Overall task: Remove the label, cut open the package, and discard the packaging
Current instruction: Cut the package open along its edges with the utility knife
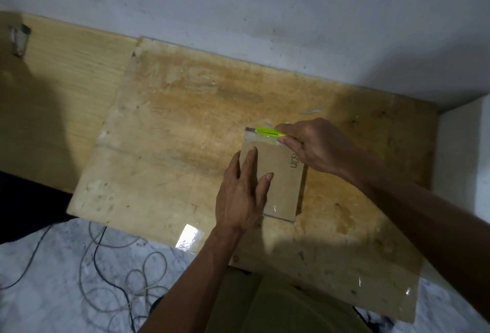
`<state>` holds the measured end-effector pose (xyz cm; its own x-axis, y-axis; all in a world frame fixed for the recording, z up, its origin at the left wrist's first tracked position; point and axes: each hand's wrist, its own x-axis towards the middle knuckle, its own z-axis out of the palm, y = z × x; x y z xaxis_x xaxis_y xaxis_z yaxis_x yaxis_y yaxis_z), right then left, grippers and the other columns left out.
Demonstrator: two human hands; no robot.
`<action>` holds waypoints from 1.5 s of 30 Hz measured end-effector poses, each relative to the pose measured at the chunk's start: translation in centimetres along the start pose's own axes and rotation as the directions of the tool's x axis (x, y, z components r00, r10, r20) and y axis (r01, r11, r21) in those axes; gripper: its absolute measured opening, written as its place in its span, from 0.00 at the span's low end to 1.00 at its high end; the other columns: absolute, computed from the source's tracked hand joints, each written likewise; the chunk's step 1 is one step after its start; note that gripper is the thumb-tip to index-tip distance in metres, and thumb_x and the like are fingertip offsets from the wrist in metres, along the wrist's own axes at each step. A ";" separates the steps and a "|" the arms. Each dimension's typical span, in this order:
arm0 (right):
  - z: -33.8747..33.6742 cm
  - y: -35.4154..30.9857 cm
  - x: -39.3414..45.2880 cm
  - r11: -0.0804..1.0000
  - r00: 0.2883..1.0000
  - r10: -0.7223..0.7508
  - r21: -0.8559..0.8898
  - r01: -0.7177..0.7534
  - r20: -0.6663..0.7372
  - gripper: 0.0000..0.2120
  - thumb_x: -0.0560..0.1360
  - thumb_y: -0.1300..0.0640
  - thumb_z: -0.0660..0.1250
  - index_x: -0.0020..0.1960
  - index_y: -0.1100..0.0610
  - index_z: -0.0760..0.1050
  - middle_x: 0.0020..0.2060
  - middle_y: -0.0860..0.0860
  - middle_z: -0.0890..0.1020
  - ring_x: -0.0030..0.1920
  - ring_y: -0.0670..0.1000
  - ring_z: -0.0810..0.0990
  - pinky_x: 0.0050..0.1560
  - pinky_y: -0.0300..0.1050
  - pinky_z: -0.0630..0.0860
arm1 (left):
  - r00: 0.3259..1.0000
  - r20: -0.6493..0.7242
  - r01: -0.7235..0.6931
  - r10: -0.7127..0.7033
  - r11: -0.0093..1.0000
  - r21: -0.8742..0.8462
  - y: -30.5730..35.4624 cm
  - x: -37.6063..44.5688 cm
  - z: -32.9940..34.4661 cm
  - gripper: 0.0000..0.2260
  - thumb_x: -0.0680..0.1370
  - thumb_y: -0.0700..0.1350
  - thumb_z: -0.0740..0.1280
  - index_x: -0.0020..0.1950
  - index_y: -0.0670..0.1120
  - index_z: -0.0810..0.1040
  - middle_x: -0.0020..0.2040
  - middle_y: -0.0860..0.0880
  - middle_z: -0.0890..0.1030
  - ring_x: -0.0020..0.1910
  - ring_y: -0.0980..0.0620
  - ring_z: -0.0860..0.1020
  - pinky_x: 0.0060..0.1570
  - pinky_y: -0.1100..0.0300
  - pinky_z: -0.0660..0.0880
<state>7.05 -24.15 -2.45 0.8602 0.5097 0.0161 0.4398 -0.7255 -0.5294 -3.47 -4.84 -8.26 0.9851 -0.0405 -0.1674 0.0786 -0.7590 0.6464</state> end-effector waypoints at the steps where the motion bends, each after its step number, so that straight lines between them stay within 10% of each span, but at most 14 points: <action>1: 0.0 0.0 -0.1 1.000 1.000 0.000 0.007 0.000 0.001 0.17 0.80 0.51 0.63 0.65 0.58 0.77 0.50 0.58 0.86 0.43 0.58 0.84 0.39 0.52 0.80 | 1.000 -0.002 0.001 -0.001 1.000 0.000 0.0 0.0 0.0 0.28 0.81 0.64 0.56 0.78 0.58 0.53 0.76 0.45 0.64 0.68 0.46 0.71 0.53 0.45 0.81; 45: -0.9 -1.2 -0.4 0.993 0.998 -0.055 -0.103 0.057 0.027 0.15 0.80 0.55 0.65 0.64 0.60 0.77 0.41 0.59 0.84 0.37 0.59 0.81 0.35 0.47 0.77 | 0.999 0.025 0.029 -0.029 1.000 0.005 0.1 0.0 0.0 0.29 0.80 0.66 0.52 0.79 0.59 0.51 0.78 0.44 0.62 0.72 0.43 0.68 0.58 0.42 0.78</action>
<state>6.42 -23.87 -1.10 0.8276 0.5609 0.0226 0.5127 -0.7387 -0.4376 -3.49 -4.89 -8.17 0.9782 -0.0350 -0.2047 0.1062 -0.7629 0.6378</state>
